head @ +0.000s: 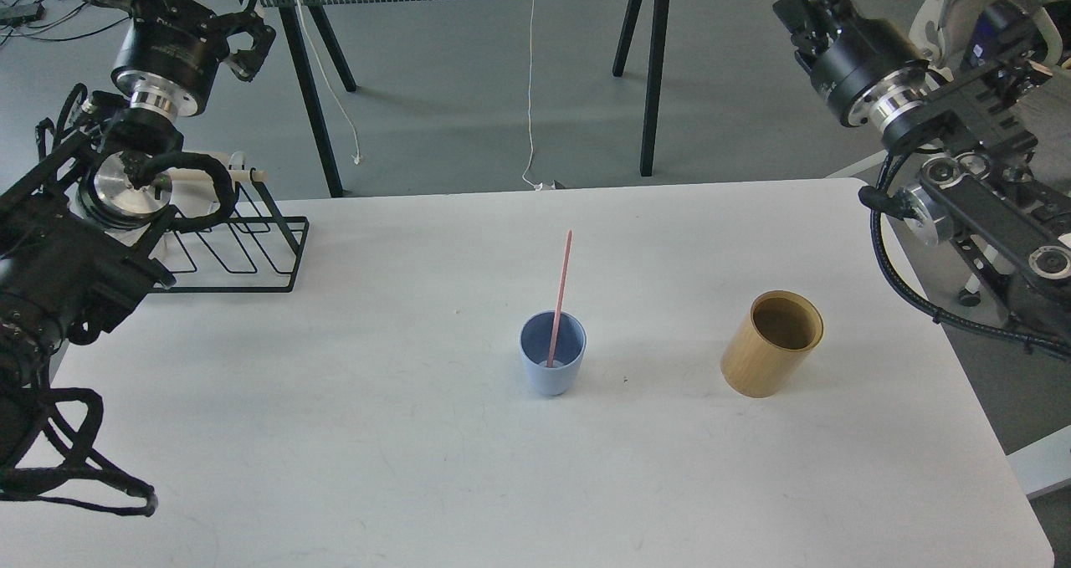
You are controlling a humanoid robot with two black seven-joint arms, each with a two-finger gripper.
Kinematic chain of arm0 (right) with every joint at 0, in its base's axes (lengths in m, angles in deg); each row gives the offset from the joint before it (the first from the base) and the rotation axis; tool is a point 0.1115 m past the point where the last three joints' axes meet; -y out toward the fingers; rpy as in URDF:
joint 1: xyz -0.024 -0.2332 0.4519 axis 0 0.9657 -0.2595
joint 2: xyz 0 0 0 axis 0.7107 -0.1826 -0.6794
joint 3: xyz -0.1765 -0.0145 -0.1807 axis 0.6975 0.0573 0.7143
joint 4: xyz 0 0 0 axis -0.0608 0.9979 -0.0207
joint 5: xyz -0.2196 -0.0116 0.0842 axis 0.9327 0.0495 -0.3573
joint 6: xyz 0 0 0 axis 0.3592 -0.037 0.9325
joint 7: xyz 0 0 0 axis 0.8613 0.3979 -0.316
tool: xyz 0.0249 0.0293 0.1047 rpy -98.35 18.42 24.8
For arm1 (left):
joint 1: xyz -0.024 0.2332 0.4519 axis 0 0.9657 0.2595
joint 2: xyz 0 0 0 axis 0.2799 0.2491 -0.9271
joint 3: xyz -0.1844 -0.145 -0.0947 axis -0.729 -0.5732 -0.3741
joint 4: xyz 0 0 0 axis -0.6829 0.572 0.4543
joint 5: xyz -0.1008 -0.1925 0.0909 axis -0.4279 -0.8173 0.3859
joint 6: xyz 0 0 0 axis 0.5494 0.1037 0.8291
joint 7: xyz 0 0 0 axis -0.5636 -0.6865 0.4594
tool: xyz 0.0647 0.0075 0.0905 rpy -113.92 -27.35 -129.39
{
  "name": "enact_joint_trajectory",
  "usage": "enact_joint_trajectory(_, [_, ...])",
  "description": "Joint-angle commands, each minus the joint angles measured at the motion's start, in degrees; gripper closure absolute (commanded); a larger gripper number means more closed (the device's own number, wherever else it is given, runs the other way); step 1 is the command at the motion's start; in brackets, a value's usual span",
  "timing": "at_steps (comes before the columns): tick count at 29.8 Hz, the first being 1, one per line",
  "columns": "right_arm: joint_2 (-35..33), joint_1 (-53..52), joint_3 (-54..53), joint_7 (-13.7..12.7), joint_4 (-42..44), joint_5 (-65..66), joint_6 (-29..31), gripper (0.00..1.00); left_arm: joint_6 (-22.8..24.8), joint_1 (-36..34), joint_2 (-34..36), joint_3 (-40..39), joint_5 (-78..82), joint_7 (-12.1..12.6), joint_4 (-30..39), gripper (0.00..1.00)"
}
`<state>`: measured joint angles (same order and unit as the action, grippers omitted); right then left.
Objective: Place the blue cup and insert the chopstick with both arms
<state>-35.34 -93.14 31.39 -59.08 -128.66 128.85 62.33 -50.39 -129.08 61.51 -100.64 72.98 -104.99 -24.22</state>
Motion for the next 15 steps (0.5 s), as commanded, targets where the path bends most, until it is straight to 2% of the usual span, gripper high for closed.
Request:
enact_joint_trajectory(1, [0.4, -0.3, -1.1, 1.8, 3.8, -12.0, 3.9, 0.01, 0.0, 0.0, 0.0, 0.0, 0.0, -0.2, 0.0, 0.01])
enact_joint_trajectory(9, [2.8, -0.2, -7.3, 1.1, 12.1, -31.8, 13.1, 0.01, 0.0, -0.8, -2.5, -0.6, -0.6, -0.7, 0.0, 0.01])
enact_joint_trajectory(15, [4.1, -0.8, -8.3, 0.3, 17.9, -35.9, 20.5, 0.01, 0.0, -0.1, -2.2, -1.8, -1.1, -0.6, 0.4, 0.00])
